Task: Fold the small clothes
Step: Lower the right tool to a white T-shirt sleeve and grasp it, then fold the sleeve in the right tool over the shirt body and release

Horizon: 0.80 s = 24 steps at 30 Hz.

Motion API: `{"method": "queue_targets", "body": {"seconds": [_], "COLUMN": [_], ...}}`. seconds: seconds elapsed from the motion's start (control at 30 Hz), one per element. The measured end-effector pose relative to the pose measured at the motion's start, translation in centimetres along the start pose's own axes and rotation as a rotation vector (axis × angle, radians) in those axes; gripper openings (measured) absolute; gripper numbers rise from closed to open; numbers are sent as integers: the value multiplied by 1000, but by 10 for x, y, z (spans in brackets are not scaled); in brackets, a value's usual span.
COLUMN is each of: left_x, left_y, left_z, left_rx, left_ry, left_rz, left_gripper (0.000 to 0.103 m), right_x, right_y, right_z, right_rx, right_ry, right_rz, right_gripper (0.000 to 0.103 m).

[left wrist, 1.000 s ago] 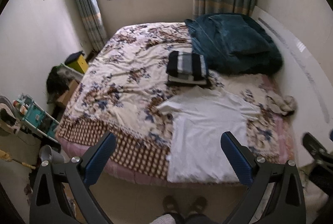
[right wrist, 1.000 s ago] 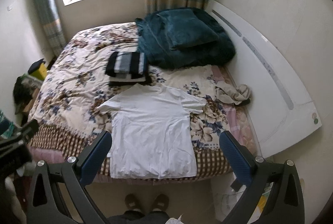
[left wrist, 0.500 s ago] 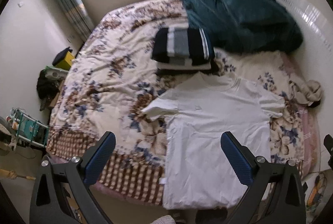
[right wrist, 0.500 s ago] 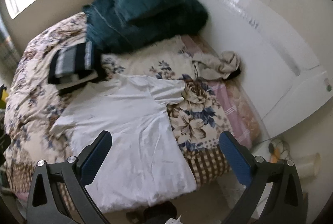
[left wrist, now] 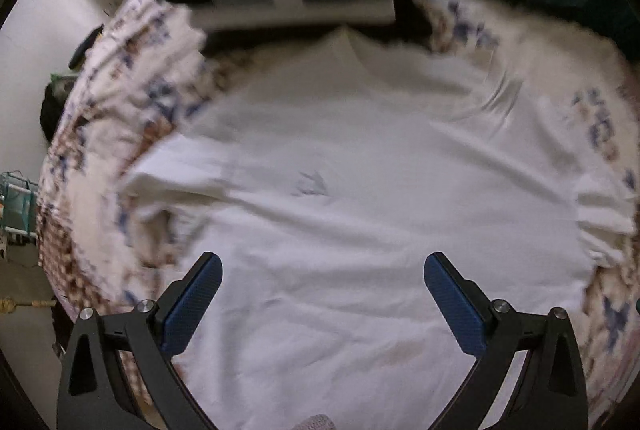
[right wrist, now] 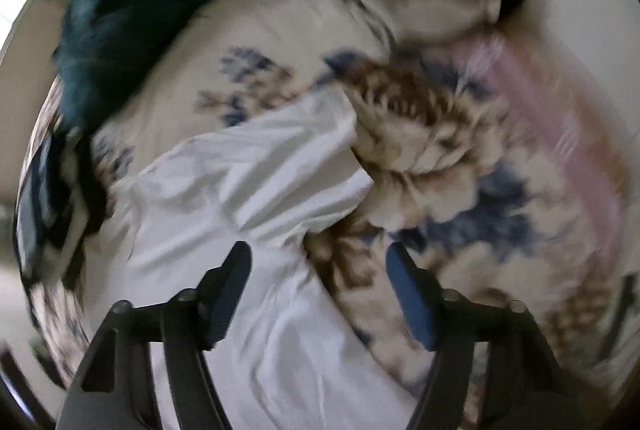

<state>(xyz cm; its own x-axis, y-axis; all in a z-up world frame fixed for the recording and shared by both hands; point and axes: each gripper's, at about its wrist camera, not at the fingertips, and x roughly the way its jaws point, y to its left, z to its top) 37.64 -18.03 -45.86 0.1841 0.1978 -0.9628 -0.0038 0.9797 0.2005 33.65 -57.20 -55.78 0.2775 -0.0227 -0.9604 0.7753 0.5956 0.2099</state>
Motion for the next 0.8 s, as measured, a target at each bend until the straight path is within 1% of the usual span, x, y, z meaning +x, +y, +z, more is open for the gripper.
{"method": "queue_targets", "body": {"seconds": [0.07, 0.1, 0.13, 0.17, 0.23, 0.27, 0.3, 0.33, 0.37, 0.4, 0.43, 0.47, 0.53, 0.6, 0.67, 0.7, 0.8], "left_x": [26, 36, 45, 52, 62, 64, 66, 67, 66, 65, 62, 61, 54, 48, 44, 42, 44], "left_y": [-13, -19, -25, -29, -35, -36, -36, -36, -34, -31, -28, -25, -13, 1, 16, 28, 49], "left_z": [0, 0, -1, 0, -1, -1, -2, -2, -2, -1, 0, 2, 4, 6, 7, 7, 10], "left_rx": [2, 5, 10, 13, 15, 11, 5, -3, -10, -19, -29, -36, -55, -82, -107, -126, -164], "left_ry": [26, 35, 44, 48, 56, 58, 61, 62, 62, 60, 56, 49, 29, 7, -4, -5, -13], "left_rz": [-6, -7, -14, -23, -29, -33, -39, -42, -44, -51, -54, -55, -56, -47, -36, -27, -3], "left_gripper": [103, 103, 103, 103, 103, 103, 103, 103, 103, 103, 103, 103, 103, 103, 103, 103, 103], "right_x": [35, 61, 74, 92, 108, 112, 113, 113, 114, 113, 111, 105, 85, 70, 64, 65, 78], "right_y": [-14, -26, -32, -41, -44, -44, -43, -40, -34, -27, -21, -7, 36, 88, 137, 165, 217], "right_z": [9, 14, 15, 17, 14, 13, 10, 8, 7, 6, 6, 6, 5, -10, -35, -53, -110], "right_rx": [85, 156, 196, 260, 323, 349, 366, 368, 353, 330, 305, 244, 42, -186, -403, -528, -811], "right_ry": [32, 58, 74, 91, 88, 48, 11, -3, -18, -39, -58, -94, -186, -263, -311, -331, -357], "right_rz": [30, 50, 69, 123, 180, 208, 224, 218, 190, 173, 156, 120, 50, 3, -19, -39, -75], "right_gripper": [70, 70, 70, 70, 70, 68, 49, 35, 13, 8, 8, 8, 7, 7, 7, 7, 7]}}
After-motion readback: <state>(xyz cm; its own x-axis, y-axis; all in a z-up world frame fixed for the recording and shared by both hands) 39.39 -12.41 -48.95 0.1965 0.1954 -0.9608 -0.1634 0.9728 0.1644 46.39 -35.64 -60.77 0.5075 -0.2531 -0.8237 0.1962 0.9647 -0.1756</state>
